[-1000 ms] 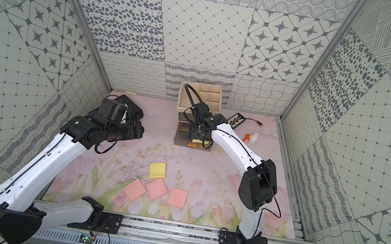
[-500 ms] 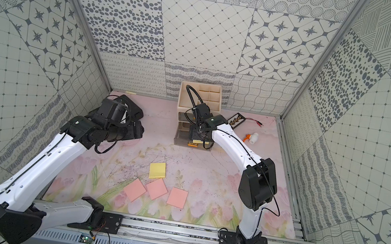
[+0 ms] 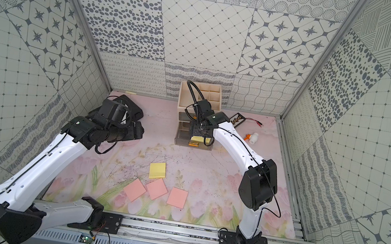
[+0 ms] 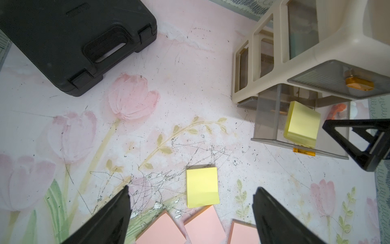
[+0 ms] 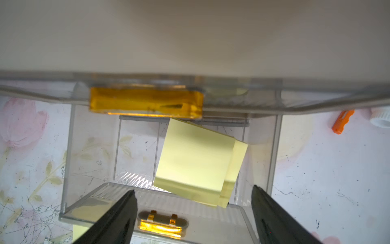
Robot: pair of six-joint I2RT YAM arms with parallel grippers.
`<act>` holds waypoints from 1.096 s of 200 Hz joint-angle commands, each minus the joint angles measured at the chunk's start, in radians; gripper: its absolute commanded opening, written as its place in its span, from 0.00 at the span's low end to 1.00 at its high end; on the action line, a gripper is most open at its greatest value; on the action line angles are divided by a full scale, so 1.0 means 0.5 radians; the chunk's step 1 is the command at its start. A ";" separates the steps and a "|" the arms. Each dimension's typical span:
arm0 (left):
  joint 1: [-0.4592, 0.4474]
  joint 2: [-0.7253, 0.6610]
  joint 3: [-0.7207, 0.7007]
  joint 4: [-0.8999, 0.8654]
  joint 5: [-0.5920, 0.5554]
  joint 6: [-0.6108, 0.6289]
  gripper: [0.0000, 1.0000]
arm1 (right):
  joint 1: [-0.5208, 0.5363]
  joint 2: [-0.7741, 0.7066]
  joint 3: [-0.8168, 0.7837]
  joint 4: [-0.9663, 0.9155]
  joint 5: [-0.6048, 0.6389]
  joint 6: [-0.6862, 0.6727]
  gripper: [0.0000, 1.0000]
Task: Please put the sticky notes in the drawer by color
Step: Place the sticky notes in the drawer, then pick up the sticky notes from the center of the board.
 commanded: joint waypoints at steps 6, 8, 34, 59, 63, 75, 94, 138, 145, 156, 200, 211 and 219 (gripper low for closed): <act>0.012 -0.021 -0.003 0.001 -0.025 0.002 0.93 | 0.032 -0.089 0.087 0.006 0.067 -0.053 0.85; 0.012 -0.021 0.000 -0.001 -0.025 0.002 0.93 | 0.036 -0.095 0.087 0.004 0.070 -0.053 0.85; 0.012 0.006 0.026 -0.037 -0.068 0.007 0.93 | 0.170 -0.168 0.076 -0.036 0.082 -0.005 0.84; 0.016 0.072 0.075 -0.083 -0.047 -0.015 0.93 | 0.372 -0.278 -0.048 -0.026 0.123 0.103 0.85; 0.020 0.079 0.076 -0.085 -0.038 -0.016 0.93 | 0.402 -0.294 -0.074 -0.021 0.125 0.125 0.85; 0.040 0.089 0.076 -0.085 0.004 -0.019 0.94 | 0.484 -0.334 -0.151 -0.013 0.123 0.188 0.86; 0.121 0.097 0.057 -0.069 0.141 -0.029 0.95 | 0.600 -0.368 -0.266 -0.007 0.124 0.271 0.92; 0.414 0.071 -0.074 -0.012 0.593 -0.073 0.96 | 0.747 -0.367 -0.620 0.190 0.031 0.329 0.99; 0.464 0.060 -0.093 -0.012 0.635 -0.086 0.96 | 0.758 -0.342 -0.649 0.199 0.018 0.335 0.99; 0.543 0.039 -0.118 -0.018 0.663 -0.101 0.96 | 0.779 -0.303 -0.677 0.229 -0.002 0.316 0.99; 0.800 -0.039 -0.162 -0.098 0.694 -0.105 0.96 | 0.824 -0.061 -0.607 0.288 -0.073 0.327 0.99; 0.852 -0.065 -0.166 -0.123 0.690 -0.105 0.96 | 0.844 0.007 -0.545 0.287 -0.106 0.360 0.99; 0.887 -0.083 -0.168 -0.135 0.689 -0.105 0.96 | 0.867 0.053 -0.492 0.282 -0.113 0.383 0.99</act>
